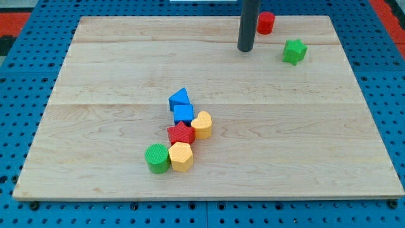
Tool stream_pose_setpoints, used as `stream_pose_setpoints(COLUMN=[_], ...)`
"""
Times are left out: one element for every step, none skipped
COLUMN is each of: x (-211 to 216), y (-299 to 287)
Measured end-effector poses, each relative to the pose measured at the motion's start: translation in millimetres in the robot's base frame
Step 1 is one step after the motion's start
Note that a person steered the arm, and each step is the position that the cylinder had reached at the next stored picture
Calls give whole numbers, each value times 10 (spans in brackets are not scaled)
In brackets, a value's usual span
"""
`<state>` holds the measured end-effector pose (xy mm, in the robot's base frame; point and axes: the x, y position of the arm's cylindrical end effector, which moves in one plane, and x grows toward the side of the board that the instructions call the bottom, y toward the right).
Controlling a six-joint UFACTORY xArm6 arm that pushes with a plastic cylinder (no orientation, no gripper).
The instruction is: Push the green star towards the center
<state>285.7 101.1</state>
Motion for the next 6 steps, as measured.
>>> stream_pose_setpoints(x=[-169, 64, 511, 517, 520, 87], y=[1055, 1596, 1129, -40, 729, 806])
